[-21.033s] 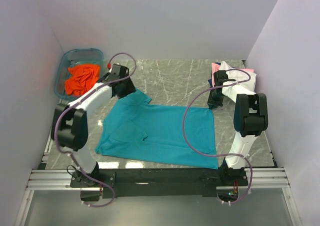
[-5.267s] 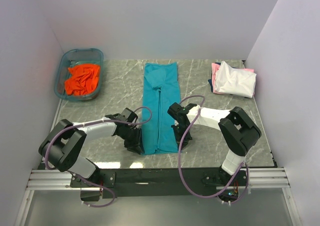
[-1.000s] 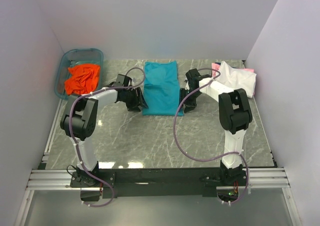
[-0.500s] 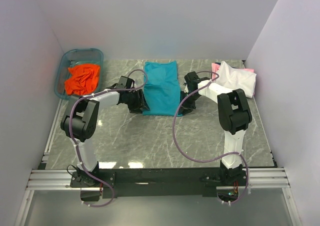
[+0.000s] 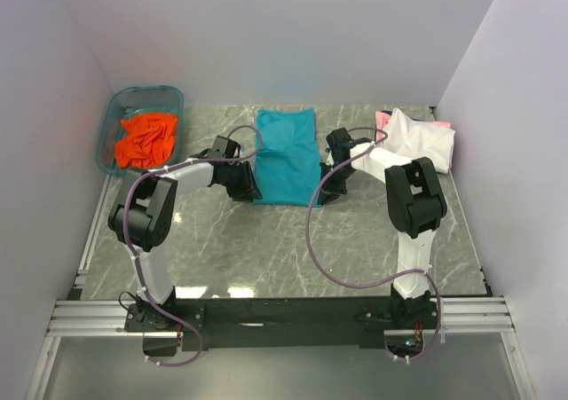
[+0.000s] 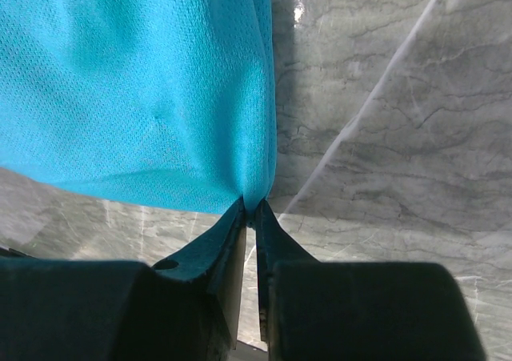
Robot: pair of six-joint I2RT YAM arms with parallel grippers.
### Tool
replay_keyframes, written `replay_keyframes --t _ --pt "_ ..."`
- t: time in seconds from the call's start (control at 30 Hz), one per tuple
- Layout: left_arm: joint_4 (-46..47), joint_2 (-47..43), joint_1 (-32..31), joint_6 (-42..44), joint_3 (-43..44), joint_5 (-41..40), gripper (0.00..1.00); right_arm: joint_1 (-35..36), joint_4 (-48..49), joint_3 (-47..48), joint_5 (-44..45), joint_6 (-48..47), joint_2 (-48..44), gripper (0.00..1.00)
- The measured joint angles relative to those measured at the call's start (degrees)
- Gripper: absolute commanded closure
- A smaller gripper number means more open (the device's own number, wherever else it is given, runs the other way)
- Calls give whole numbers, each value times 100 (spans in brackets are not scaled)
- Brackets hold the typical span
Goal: Fold and stack the t-shirts
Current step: Fold the tshirt
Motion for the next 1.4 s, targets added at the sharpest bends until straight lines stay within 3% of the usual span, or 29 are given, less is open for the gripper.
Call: replay_keyframes --t 0.47,0.6,1.4 --pt "-197 0 -61 -42 -7 -208 82 7 -7 0 0 -2 0 94" --pt "-186 0 -96 -98 -101 -229 99 13 -11 0 -2 -7 0 100" --pt "-273 -374 -339 -127 -310 -846 100 39 -160 0 199 0 -125 100"
